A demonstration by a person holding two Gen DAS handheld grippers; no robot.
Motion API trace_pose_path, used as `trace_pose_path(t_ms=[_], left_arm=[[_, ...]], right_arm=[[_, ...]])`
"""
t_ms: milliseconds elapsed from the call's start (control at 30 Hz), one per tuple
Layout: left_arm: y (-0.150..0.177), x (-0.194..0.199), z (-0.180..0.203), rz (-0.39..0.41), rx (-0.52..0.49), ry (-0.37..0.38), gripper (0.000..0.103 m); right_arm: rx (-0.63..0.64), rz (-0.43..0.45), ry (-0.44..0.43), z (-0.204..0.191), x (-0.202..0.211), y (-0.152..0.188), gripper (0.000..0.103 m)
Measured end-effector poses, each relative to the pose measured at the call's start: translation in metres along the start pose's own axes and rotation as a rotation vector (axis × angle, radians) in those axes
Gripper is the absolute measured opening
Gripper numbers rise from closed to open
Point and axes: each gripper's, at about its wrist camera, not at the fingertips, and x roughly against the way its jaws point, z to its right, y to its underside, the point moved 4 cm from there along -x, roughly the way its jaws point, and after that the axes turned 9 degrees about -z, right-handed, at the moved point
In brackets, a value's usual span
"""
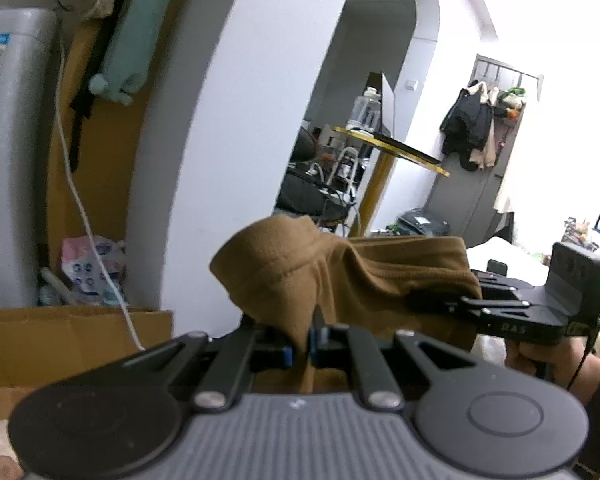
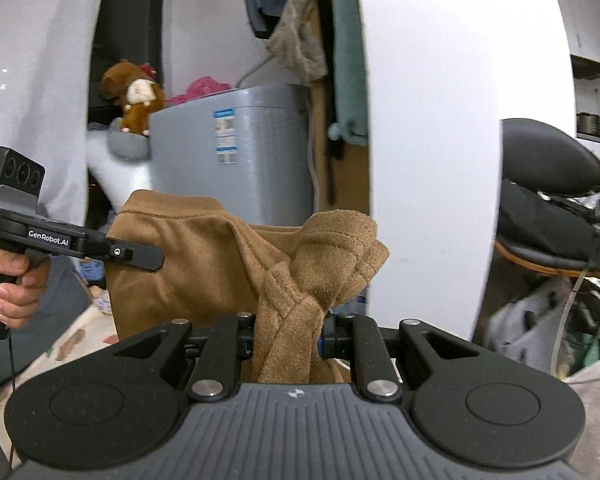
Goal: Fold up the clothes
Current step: 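Lift the folded brown shirt off the duvet with both tools, then carry the held shirt with both tools toward the cardboard by the wall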
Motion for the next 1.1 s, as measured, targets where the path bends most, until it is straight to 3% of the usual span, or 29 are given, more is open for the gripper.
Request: trace_pose_path(t_ms=[300,600,733,867,1100], left_arm=[[-0.001,-0.027,0.013,0.009,-0.051,0.041,0.008],[0.003,-0.060,0.012,0.001,-0.015,0.095,0.008],[0.007,-0.071,0.013,-0.002,-0.008,0.083,0.008],[0.014,-0.088,0.013,-0.021,0.010,0.011,0.008],[0.017,-0.106,0.008,-0.057,0.040,0.010,0.008]], right_arm=[[-0.015,-0.017,0.086,0.023,0.009,0.010,0.019],[-0.069,-0.006,0.152,0.044,0.007,0.027,0.019],[-0.084,-0.001,0.180,0.054,0.003,0.035,0.019],[-0.101,-0.007,0.187,0.064,-0.003,0.044,0.019],[-0.141,-0.015,0.198,0.080,-0.016,0.064,0.019]])
